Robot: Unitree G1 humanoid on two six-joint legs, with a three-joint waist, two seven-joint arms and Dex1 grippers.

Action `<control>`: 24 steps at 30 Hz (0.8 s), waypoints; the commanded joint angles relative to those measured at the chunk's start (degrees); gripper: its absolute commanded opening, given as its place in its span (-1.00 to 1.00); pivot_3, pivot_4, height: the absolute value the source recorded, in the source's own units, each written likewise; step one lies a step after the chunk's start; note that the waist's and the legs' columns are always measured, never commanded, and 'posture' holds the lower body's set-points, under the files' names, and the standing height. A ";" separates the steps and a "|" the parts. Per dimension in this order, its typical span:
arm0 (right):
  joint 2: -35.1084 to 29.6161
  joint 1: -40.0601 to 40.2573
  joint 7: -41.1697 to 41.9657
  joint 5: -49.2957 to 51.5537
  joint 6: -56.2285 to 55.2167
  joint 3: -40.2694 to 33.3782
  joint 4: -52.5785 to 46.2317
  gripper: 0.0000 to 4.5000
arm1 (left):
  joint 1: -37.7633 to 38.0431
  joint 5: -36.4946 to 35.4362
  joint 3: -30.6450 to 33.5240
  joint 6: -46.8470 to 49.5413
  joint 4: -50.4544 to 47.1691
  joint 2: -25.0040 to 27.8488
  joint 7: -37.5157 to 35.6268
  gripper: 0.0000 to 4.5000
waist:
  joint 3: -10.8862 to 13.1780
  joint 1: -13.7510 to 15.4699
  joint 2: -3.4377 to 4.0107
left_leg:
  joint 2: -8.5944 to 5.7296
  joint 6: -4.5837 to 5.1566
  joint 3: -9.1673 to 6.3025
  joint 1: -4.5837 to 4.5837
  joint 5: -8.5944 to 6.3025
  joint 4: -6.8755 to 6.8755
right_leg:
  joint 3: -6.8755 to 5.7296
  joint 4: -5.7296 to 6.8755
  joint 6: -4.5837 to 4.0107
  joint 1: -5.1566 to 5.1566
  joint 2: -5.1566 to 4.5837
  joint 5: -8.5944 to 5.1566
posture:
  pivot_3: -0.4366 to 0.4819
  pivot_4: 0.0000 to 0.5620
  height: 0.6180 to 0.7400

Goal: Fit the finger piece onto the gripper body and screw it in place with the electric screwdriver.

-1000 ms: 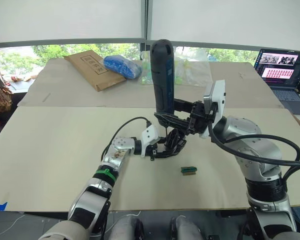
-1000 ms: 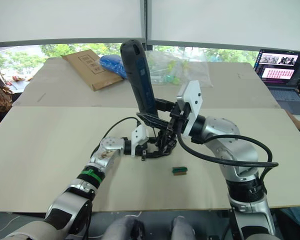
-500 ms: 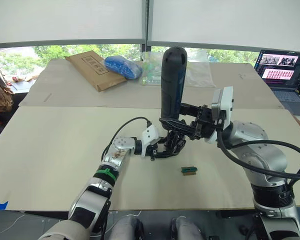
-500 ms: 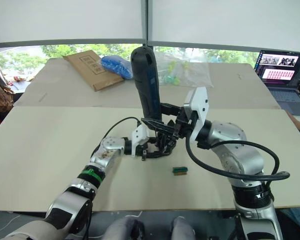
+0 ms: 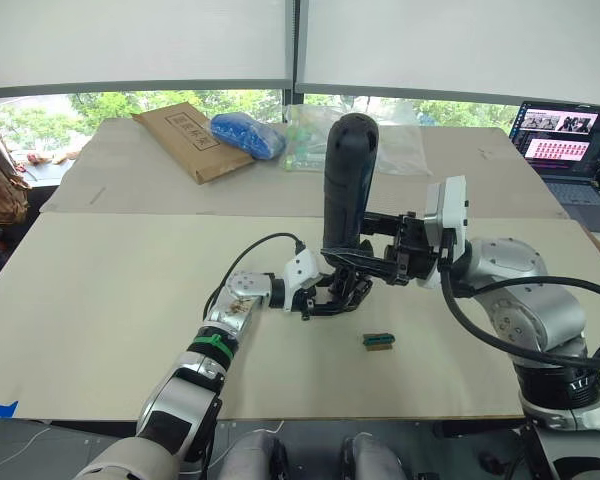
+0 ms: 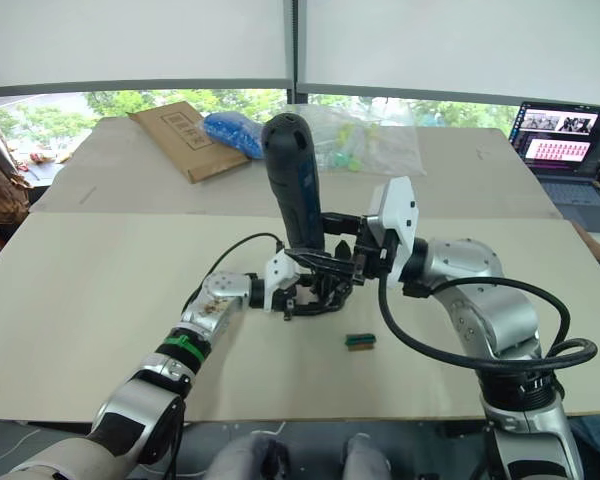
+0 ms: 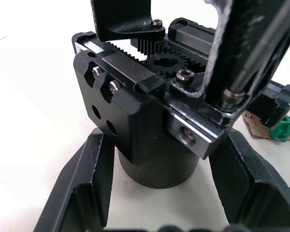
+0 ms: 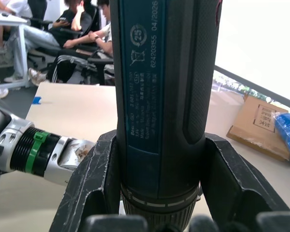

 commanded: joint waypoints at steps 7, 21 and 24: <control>-1.89 4.89 -1.10 -4.92 2.15 2.04 5.04 -0.15 | -0.75 -1.23 1.39 -1.87 -2.36 0.44 0.27 0.01 | -0.02 0.01 0.00 | 0.01 0.00 -0.01 0.06 0.00 -0.02 | 0.00 0.00 0.00 0.03 -0.03 0.00 | -0.05 -0.47 0.87; -1.50 6.29 -3.30 -2.47 3.67 1.38 1.13 -0.15 | -0.18 -1.31 1.08 -1.60 -2.90 0.40 0.16 0.01 | -0.03 -0.07 0.00 | 0.02 0.00 -0.01 0.10 0.00 -0.06 | 0.00 -0.01 -0.01 0.03 -0.08 0.00 | -0.05 -0.47 0.87; -1.16 4.51 -3.49 -1.68 3.47 0.76 0.61 -0.15 | -0.77 -1.26 1.02 -1.50 -2.43 0.07 0.24 0.01 | -0.03 -0.06 0.00 | 0.02 0.00 -0.01 0.10 0.00 -0.05 | 0.00 -0.02 -0.01 0.03 -0.09 0.00 | -0.05 -0.47 0.87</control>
